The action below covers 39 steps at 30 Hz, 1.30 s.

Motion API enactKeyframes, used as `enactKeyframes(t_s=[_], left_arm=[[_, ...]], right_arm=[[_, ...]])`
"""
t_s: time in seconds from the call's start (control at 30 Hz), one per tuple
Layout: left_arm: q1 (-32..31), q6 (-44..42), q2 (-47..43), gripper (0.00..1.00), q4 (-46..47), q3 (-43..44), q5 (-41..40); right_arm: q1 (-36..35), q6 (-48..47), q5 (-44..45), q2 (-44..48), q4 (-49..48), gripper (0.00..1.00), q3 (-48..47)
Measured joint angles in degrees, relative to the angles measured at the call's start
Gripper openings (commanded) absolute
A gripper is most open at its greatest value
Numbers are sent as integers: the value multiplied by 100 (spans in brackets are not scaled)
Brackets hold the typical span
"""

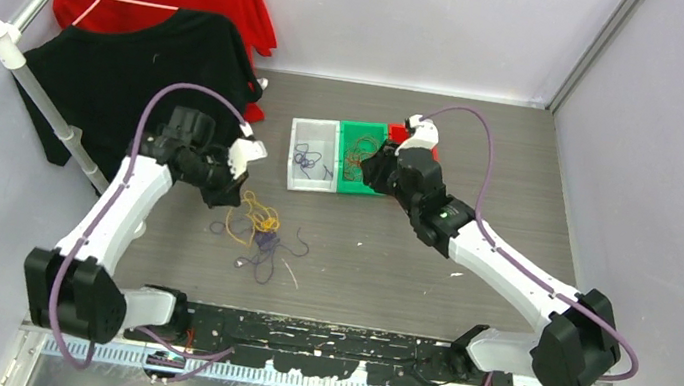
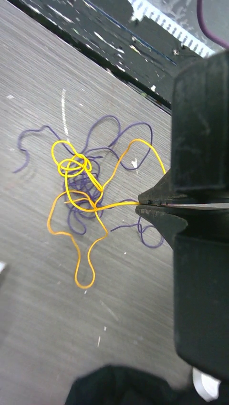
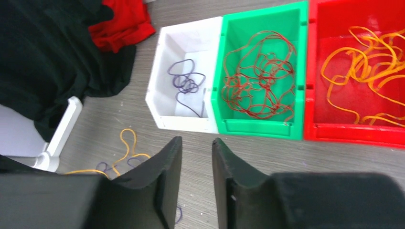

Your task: Untangle the cables

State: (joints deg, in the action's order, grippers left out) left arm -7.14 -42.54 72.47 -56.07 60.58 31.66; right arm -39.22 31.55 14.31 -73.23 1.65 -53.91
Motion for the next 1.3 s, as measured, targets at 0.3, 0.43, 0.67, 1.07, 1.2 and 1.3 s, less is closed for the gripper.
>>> enactKeyframes(t_s=[0.3,0.43,0.67,1.07,1.2,1.3], left_arm=[[-48,809,-876,0,-560,1274,555],[-236,1113,-1040,0,-667,1606,616],[-579,1412,-1043,0,-691,2243,546],[-951,1580,-743,0,-807,3635,415],[-1045,1814,-699,0,-787,3847,404],[-1102,1947,-680,0,-758,3928,354]], right_arm=[[-542,-494,-1250,85,-1145,70,146],[-800,-625,-2105,39,-1493,83,31],[-1392,-1091,-2905,-247,-1539,95,-605],[-1718,-1329,-3156,-719,-1668,92,-837],[-1987,-1436,-3086,-986,-1823,86,-868],[-2164,-1471,-3071,-1178,-2041,71,-868]])
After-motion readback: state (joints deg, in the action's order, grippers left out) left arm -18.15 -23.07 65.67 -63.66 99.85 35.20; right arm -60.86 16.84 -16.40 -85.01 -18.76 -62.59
